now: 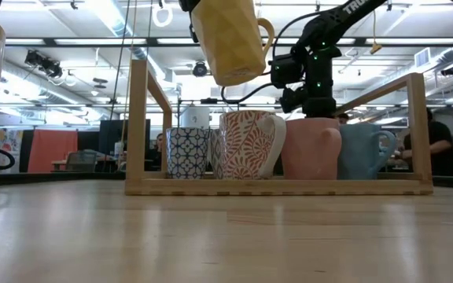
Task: Place coffee mugs
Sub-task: Put the left yellow cup on the shelf aligned with the pink cup
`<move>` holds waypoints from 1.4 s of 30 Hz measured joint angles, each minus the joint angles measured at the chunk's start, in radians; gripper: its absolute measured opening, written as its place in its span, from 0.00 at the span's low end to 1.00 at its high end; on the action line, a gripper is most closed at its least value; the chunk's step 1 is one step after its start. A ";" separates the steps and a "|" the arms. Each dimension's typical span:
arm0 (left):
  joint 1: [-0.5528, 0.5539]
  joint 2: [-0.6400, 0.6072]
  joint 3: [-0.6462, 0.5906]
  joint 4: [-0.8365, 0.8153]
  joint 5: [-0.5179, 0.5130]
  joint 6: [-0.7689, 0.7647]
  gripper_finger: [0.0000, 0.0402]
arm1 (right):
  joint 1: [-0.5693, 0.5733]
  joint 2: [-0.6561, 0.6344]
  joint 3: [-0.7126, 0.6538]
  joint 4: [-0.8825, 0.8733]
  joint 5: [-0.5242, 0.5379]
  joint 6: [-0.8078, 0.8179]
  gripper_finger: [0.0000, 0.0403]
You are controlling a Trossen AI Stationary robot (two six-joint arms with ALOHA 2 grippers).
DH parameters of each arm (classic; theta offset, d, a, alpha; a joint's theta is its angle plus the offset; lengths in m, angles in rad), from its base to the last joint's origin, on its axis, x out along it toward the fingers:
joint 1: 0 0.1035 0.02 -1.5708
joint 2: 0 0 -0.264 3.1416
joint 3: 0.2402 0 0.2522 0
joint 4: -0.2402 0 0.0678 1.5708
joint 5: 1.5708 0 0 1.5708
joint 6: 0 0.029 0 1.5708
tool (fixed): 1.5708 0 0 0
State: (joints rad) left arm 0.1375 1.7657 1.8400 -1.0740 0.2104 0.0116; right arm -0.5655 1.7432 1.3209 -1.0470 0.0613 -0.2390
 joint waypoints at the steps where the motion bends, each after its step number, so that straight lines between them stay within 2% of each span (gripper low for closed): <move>1: 0.000 0.000 0.000 0.000 0.000 0.000 0.06 | 0.000 0.000 0.000 0.000 -0.001 0.000 0.18; 11: 0.000 0.001 0.000 0.000 0.000 0.000 0.06 | 0.001 0.000 0.000 0.004 -0.007 -0.002 0.32; 21: 0.000 0.001 0.000 0.000 0.000 0.000 0.06 | 0.000 -0.018 0.000 0.022 -0.002 -0.017 0.32; 31: 0.000 0.001 0.000 0.001 0.000 0.000 0.06 | -0.002 -0.156 0.001 0.018 0.002 -0.055 0.32; 42: 0.000 0.001 0.000 0.038 -0.017 -0.005 0.06 | -0.001 -0.389 0.001 0.019 0.001 -0.060 0.32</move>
State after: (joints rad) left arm 0.1371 1.7664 1.8400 -1.0359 0.1937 0.0062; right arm -0.5663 1.3546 1.3216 -1.0275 0.0628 -0.2993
